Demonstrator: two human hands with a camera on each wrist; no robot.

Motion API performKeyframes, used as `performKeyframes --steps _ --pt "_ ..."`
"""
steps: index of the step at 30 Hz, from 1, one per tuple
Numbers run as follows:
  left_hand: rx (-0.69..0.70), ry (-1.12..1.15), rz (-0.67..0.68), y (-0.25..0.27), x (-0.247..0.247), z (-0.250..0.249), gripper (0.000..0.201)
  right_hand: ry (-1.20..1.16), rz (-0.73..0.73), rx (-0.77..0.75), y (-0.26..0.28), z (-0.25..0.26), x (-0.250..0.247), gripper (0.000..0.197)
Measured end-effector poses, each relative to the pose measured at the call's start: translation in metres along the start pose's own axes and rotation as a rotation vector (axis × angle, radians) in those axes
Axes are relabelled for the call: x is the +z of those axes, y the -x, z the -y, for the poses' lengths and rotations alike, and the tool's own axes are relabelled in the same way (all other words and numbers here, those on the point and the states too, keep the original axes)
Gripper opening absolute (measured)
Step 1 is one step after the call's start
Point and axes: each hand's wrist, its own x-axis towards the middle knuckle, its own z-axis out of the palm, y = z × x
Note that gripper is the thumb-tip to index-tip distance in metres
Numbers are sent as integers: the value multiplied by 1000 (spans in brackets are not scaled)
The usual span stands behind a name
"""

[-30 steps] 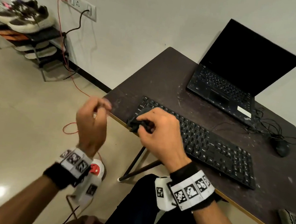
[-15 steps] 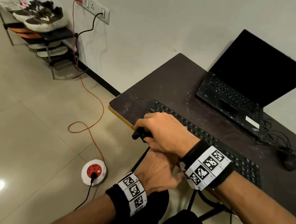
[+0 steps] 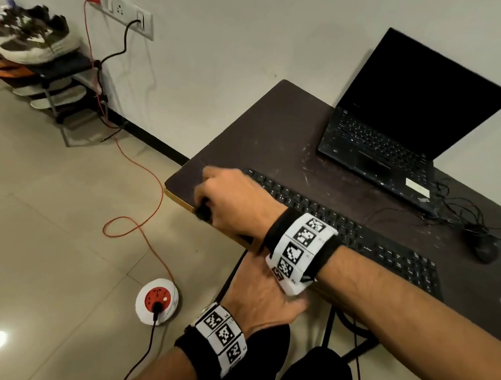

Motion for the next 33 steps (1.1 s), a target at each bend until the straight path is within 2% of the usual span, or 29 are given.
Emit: performKeyframes --steps 4,5,10,13,16,20,23,25,27,29,33 --pt "-43 -143 18 -7 -11 -3 66 -101 -17 189 -3 -38 -11 20" --pt "-43 -132 27 -8 -12 -3 68 -113 -17 217 -3 -44 -12 20" --pt "-39 -83 -94 -6 -6 -3 78 -166 -20 344 -18 -67 -14 23" --pt "-57 -103 -74 -3 -6 -3 83 -185 -18 413 -28 -76 -15 24" --pt "-40 -106 -111 -4 -6 -1 80 -204 -45 475 -32 -81 -17 23" --pt "-14 -144 -119 -4 -4 0 88 -194 -28 560 -19 -97 -18 24" --pt "-14 -199 -84 -5 -2 0 92 -267 45 574 -5 -110 -14 28" --pt "-22 -234 -73 -6 -1 0 92 -334 76 584 2 -117 -14 22" --pt "-27 -247 -67 -6 1 1 93 -363 89 585 5 -123 -16 33" --pt "-18 -246 -72 -6 2 3 93 -336 76 575 5 -124 -15 42" --pt "4 -264 -87 -7 6 6 98 -291 21 546 17 -131 -13 40"
